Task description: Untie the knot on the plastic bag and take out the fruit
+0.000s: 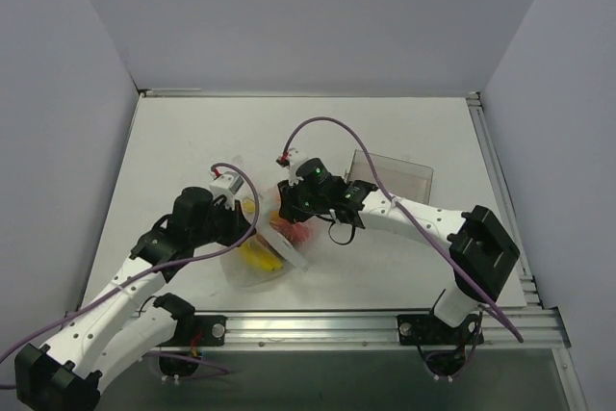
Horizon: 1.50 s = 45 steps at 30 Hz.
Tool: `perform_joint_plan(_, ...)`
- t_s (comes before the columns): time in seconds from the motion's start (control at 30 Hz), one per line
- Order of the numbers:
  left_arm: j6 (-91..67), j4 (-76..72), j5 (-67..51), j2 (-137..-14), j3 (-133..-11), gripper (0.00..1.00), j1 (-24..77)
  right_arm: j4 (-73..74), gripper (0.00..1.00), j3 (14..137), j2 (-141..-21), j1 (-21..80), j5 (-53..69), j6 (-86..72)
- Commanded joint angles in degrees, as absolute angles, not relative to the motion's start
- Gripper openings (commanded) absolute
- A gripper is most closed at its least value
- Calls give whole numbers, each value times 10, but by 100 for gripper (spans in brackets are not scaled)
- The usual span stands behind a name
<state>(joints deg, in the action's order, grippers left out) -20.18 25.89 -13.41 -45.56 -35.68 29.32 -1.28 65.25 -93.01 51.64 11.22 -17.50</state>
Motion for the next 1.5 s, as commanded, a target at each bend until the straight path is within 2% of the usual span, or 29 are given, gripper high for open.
perform_joint_plan(0.0,-217,263,-96,-436,-362,0,295,-64,17,619,-913,516,35,-184)
perform_joint_plan(0.07,-227,279,-38,-434,-372,0,294,-65,0,600,-883,511,5,-197)
perform_joint_plan(0.13,-267,324,63,-443,-383,0,284,-67,0,561,-849,500,-39,-217)
perform_joint_plan(0.23,-286,351,106,-466,-399,0,245,-73,0,493,-776,465,-83,-281)
perform_joint_plan(0.37,-315,327,40,-506,-407,0,88,-72,0,409,-677,410,-112,-407)
perform_joint_plan(0.53,-332,250,-51,-549,-425,0,11,-84,0,371,-640,417,-75,-414)
perform_joint_plan(0.63,-300,196,-139,-561,-428,0,13,-54,11,397,-648,461,-40,-344)
perform_joint_plan(0.67,-281,171,-159,-555,-425,0,13,-27,27,421,-647,476,-39,-320)
perform_joint_plan(0.7,-270,163,-190,-548,-423,0,13,-12,36,434,-645,486,-39,-300)
perform_joint_plan(0.73,-255,154,-199,-534,-417,0,13,15,55,456,-639,497,-28,-266)
perform_joint_plan(0.87,-213,156,-221,-496,-403,0,13,64,82,513,-629,507,-19,-174)
perform_joint_plan(0.9,-207,156,-225,-490,-400,0,14,73,84,545,-633,508,-16,-148)
perform_joint_plan(1.03,-206,168,-238,-472,-391,0,18,98,88,631,-691,512,-11,-56)
perform_joint_plan(1.2,-210,185,-238,-453,-389,0,25,111,87,727,-779,515,-5,-4)
perform_joint_plan(1.47,-195,207,-230,-444,-394,0,33,122,73,823,-906,538,15,24)
